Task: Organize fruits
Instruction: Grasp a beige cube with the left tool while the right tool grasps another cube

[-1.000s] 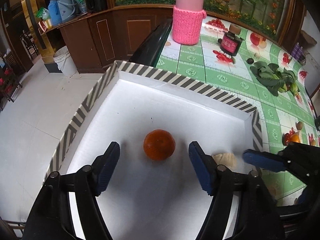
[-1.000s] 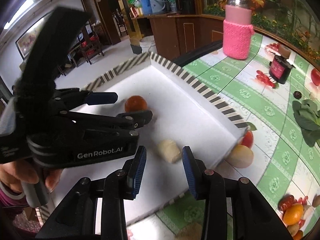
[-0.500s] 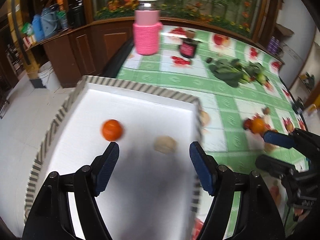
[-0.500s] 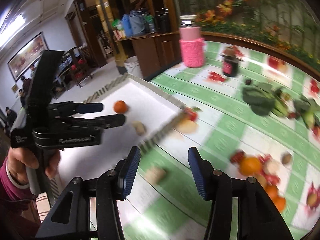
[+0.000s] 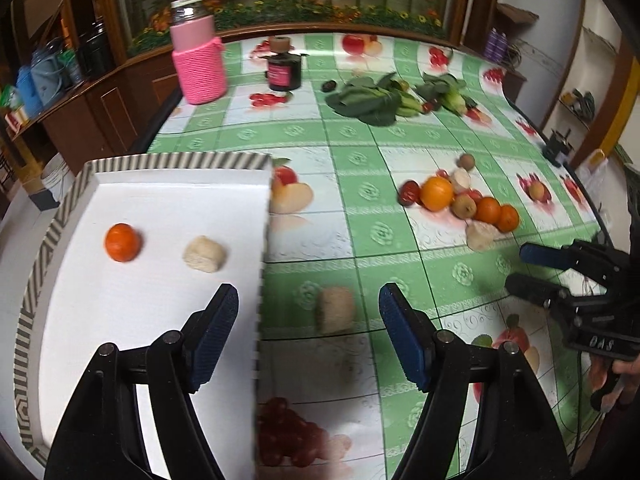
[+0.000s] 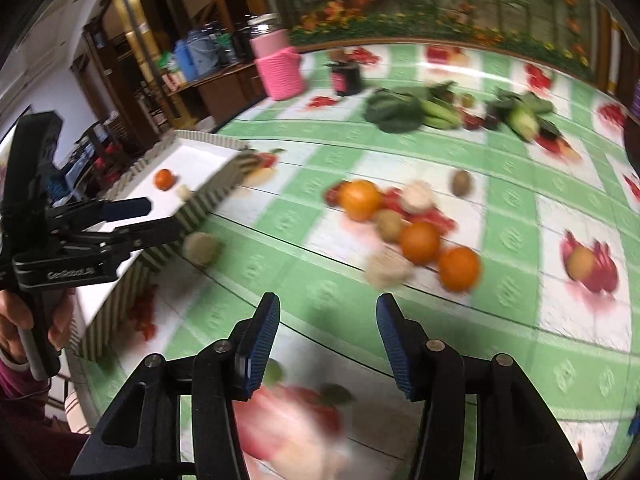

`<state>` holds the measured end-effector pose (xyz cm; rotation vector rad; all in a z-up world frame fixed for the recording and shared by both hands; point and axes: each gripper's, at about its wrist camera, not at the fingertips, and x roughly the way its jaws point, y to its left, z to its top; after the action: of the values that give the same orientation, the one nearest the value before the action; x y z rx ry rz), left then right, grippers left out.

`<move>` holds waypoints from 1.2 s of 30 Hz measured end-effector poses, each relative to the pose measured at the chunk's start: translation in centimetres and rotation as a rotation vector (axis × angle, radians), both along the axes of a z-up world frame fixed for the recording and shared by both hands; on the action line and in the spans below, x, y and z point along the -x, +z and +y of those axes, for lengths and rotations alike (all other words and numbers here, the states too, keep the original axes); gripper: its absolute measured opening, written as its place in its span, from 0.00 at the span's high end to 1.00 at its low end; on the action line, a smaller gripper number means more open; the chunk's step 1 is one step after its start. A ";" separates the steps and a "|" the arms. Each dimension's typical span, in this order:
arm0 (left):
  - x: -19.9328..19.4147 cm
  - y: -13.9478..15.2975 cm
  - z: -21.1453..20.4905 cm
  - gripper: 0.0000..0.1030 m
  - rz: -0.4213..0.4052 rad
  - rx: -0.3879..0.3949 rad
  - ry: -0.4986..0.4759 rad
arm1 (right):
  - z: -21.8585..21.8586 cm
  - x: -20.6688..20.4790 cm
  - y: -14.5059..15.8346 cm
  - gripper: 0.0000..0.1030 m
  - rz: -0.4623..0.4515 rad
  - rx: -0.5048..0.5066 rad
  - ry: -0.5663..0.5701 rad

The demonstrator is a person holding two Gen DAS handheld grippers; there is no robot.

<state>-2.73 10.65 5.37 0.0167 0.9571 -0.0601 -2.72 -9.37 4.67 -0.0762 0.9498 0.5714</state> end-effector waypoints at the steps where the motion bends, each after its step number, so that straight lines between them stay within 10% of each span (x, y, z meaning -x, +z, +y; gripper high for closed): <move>1: 0.0 -0.3 -0.3 0.30 0.005 -0.006 -0.004 | -0.6 -0.2 -0.2 0.49 0.001 0.010 -0.018; 21: -1.1 -2.5 -3.3 0.28 0.039 -0.116 -0.106 | 0.5 -4.2 -2.4 0.47 0.007 0.088 -0.071; 26: -1.4 -3.4 -3.0 0.29 0.070 -0.076 -0.120 | 1.2 -4.3 -2.8 0.67 -0.030 0.137 -0.058; 30: -1.8 -4.0 -2.1 0.79 0.104 -0.023 -0.106 | 1.0 -4.2 -2.8 0.68 -0.028 0.121 -0.052; 36: -1.3 -3.5 -1.8 0.84 0.094 0.000 -0.113 | 0.8 -3.7 -2.4 0.68 -0.023 0.098 -0.049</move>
<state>-1.44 8.85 1.87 0.0681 1.0497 -0.1664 0.94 -8.59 2.28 -0.1468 0.9546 0.4781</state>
